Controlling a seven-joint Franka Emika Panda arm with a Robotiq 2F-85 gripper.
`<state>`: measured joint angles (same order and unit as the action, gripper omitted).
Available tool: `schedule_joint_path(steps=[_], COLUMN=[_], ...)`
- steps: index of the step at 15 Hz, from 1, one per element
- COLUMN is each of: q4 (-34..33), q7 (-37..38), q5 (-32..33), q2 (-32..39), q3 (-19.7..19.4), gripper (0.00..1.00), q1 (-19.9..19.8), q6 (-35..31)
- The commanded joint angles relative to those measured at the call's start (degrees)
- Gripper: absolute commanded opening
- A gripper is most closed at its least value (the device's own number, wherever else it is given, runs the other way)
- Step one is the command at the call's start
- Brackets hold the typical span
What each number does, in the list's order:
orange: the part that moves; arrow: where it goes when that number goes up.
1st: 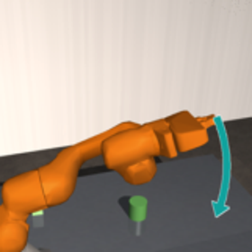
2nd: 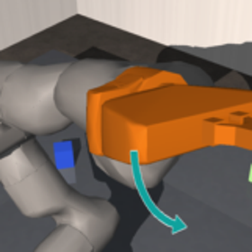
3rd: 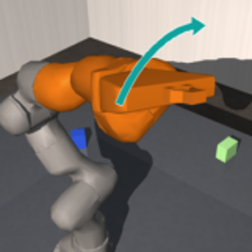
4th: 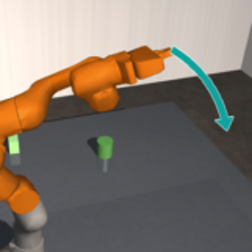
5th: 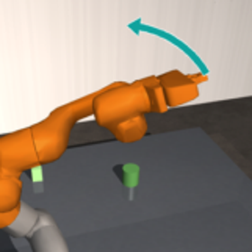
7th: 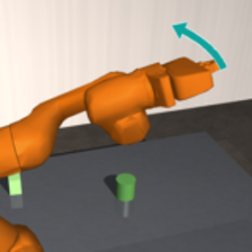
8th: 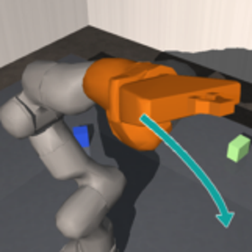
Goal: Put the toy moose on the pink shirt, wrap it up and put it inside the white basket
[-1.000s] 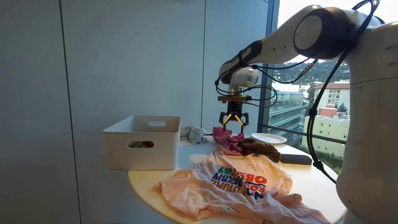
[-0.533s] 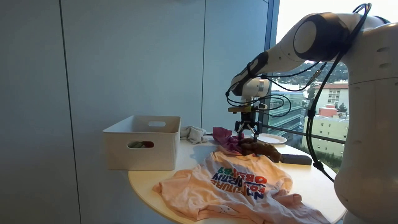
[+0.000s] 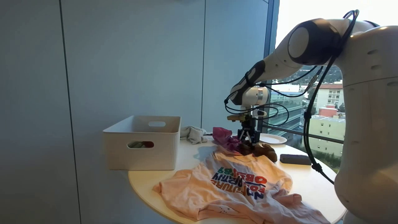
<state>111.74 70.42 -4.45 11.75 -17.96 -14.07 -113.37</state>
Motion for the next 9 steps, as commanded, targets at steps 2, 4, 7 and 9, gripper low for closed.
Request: schedule_joint_path(steps=[2,4,7,9], q4=[0.7,0.9,1.5,2.0], q7=[2.3,3.0,4.9,5.3], q5=[-0.1,2.4,11.0,15.6], q2=[-0.2,-2.5,-9.0,-13.3], q3=[0.6,0.8,1.9,3.6], gripper=[0.29,0.15,0.03,0.08], q1=[0.5,1.6,4.6,5.9], q6=[-3.1,-4.1,-5.0,-4.9])
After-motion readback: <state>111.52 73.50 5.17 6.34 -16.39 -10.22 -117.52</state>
